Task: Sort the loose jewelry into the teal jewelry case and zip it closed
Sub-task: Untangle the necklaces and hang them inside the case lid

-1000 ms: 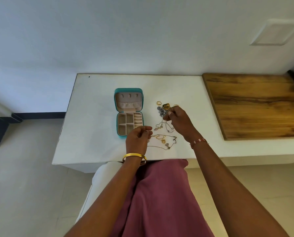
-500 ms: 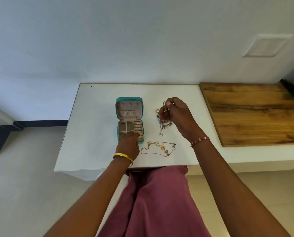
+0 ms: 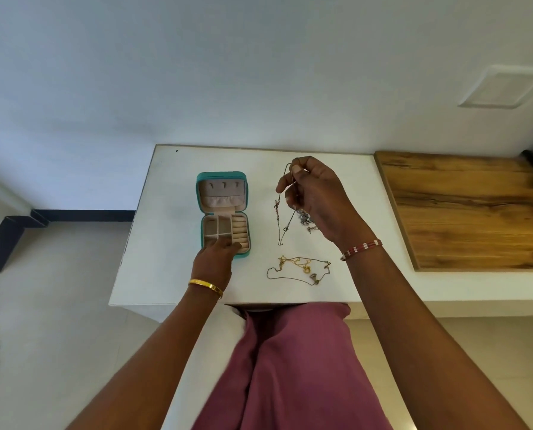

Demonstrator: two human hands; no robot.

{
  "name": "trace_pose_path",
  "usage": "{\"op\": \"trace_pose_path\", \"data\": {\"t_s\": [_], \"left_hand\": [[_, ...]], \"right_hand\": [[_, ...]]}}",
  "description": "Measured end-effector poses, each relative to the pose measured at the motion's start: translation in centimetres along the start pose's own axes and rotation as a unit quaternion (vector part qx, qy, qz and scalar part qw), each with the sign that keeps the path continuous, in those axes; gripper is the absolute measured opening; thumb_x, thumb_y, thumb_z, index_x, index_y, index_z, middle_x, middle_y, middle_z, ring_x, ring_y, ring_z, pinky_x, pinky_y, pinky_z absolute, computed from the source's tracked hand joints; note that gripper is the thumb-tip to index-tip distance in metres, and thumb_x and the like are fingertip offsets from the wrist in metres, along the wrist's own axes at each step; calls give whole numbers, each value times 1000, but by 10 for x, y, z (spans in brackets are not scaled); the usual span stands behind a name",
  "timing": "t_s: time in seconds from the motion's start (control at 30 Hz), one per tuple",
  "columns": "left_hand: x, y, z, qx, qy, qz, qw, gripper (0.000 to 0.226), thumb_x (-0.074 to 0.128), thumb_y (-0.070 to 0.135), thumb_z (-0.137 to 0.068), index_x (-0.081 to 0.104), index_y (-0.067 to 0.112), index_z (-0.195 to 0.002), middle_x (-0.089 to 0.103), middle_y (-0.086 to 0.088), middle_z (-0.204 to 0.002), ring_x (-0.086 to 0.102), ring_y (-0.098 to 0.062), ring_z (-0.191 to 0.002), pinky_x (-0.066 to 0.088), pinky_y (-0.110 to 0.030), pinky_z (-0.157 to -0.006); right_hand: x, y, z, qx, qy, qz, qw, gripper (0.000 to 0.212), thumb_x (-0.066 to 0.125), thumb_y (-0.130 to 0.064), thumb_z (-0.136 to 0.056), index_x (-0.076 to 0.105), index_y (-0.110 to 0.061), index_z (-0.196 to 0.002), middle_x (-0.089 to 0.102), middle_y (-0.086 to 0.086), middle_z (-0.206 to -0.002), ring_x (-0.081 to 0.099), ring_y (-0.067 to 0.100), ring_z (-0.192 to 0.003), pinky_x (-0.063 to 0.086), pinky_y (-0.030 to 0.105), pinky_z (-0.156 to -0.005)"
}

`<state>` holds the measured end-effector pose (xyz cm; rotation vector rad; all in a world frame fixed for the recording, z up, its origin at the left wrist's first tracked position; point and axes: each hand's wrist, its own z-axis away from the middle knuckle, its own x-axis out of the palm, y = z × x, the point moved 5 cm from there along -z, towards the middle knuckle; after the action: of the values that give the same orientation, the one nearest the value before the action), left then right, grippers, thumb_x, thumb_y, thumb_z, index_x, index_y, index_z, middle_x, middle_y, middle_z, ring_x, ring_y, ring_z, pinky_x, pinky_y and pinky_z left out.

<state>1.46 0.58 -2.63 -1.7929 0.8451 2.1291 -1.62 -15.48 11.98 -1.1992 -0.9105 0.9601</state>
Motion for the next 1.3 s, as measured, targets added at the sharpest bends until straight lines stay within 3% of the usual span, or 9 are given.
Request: {"op": "trace_pose_path", "data": {"t_s": [0.37, 0.57, 0.7, 0.83, 0.9, 0.97, 1.07, 1.13, 1.3], "left_hand": [[-17, -40, 8, -25, 13, 57, 998, 32, 52, 7, -87, 59, 8, -118, 54, -13, -129, 53, -33, -114, 44, -40, -97], [-61, -9, 20, -39, 119, 226, 966, 29, 46, 14, -92, 57, 8, -119, 55, -16, -125, 53, -30, -113, 45, -35, -94], [-96, 18, 31, -61, 171, 397, 900, 34, 36, 21, -96, 65, 4, -104, 64, -9, -99, 58, -23, -88, 46, -28, -81], [-111, 32, 39, -84, 117, 527, 838, 40, 40, 21, -95, 59, 10, -62, 59, 0, -59, 61, -3, -53, 45, -18, -67], [-113, 30, 45, -110, 103, 566, 811, 36, 46, 20, -93, 53, 13, -58, 53, 3, -45, 56, -1, -40, 46, -21, -65], [-113, 24, 50, -159, 99, 656, 731, 28, 50, 18, -91, 54, 13, -64, 47, 8, -36, 49, -5, -35, 49, -28, -67], [-115, 18, 56, -183, 78, 793, 576, 25, 49, 19, -91, 50, 14, -66, 38, 6, -36, 37, -8, -34, 45, -24, -52], [-120, 15, 60, -178, 67, 834, 517, 31, 45, 24, -92, 45, 15, -62, 33, 6, -37, 30, -9, -34, 35, -23, -50], [-121, 6, 74, -175, 54, 855, 485, 33, 41, 27, -92, 44, 16, -62, 34, 6, -38, 27, -8, -34, 29, -14, -41]], "right_hand": [[34, 13, 2, 60, -55, 30, 996, 23, 36, -7, -97, 48, -15, -79, 61, 9, -71, 45, 12, -43, 34, 23, -47], [52, 14, 13, 92, -103, 88, 987, 21, 41, -9, -96, 51, -14, -79, 54, 3, -58, 42, 10, -43, 35, 24, -50], [61, 8, 26, 89, -115, 116, 983, 22, 40, -8, -96, 51, -14, -78, 48, 2, -56, 38, 13, -46, 35, 24, -50], [59, 0, 39, 79, -115, 118, 983, 21, 41, -8, -96, 51, -14, -77, 41, 0, -53, 33, 11, -45, 33, 25, -51], [53, -4, 48, 81, -120, 115, 983, 19, 43, -9, -95, 51, -13, -79, 37, 1, -55, 30, 10, -44, 33, 24, -51], [42, -7, 56, 80, -116, 112, 984, 17, 46, -10, -94, 54, -13, -80, 34, -2, -53, 29, 9, -43, 33, 23, -51], [19, -8, 65, 64, -99, 128, 985, 14, 52, -17, -92, 62, -10, -84, 32, -4, -52, 29, 7, -44, 34, 23, -51], [3, -6, 72, 62, -96, 138, 984, 18, 56, -23, -90, 66, -8, -86, 38, 1, -60, 28, 8, -47, 34, 24, -52], [-31, 13, 90, 116, -92, 113, 983, 20, 66, -29, -80, 69, -9, -80, 40, 10, -77, 35, 6, -45, 45, 24, -60]]}}
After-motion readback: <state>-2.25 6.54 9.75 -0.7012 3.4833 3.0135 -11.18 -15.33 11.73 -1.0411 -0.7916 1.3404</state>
